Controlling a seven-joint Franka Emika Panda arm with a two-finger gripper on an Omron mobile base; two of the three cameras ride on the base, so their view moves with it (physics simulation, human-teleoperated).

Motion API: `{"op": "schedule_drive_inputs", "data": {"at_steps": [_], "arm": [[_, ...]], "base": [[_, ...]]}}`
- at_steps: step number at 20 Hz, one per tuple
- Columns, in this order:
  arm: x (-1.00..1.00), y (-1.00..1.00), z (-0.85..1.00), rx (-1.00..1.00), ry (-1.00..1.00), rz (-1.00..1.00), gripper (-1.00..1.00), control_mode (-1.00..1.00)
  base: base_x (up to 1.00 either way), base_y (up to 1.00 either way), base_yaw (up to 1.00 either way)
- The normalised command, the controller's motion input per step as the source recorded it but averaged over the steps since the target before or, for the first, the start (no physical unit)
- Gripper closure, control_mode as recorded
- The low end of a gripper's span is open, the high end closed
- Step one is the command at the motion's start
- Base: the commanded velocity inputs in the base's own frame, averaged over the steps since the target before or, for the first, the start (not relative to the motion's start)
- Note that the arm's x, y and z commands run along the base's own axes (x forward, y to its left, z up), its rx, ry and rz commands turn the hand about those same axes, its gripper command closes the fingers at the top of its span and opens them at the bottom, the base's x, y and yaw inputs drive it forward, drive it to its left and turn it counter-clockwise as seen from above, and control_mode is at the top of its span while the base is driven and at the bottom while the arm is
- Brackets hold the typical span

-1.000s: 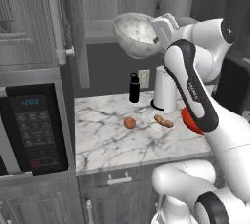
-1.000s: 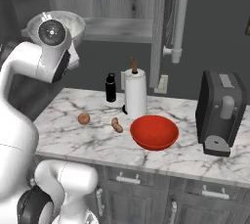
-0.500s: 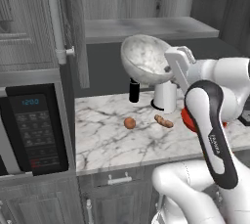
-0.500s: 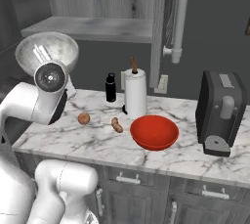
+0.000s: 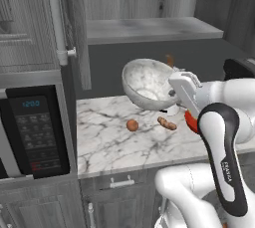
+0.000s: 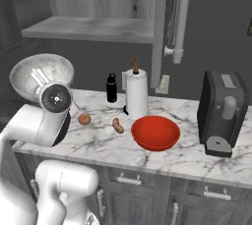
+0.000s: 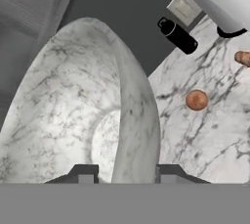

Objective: Pick both bowls and place them on the counter. Then place the onion in one bowl and place the potato in the other bowl.

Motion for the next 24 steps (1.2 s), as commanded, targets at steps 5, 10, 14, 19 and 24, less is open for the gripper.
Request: {"op": "schedule_drive_inputs", "data": {"at_steps": [5, 10, 14, 19, 24], "arm": [[-0.02, 0.11, -0.58, -0.1, 0.05, 0.08, 1.0, -1.0], [-0.08, 0.0, -0.65, 0.0, 0.0, 0.11, 1.0, -1.0], [-0.14, 0.04, -0.54, -0.03, 0.04, 0.1, 1.0, -1.0], [-0.01, 0.46, -0.56, -0.05, 0.05, 0.02, 1.0, -1.0], [0.01, 0.64, -0.47, -0.02, 0.06, 0.0, 1.0, -1.0]], "base": [[0.0, 0.0, 0.0], [0.0, 0.0, 0.0], [0.0, 0.0, 0.0], [0.0, 0.0, 0.0], [0.0, 0.0, 0.0]]}}
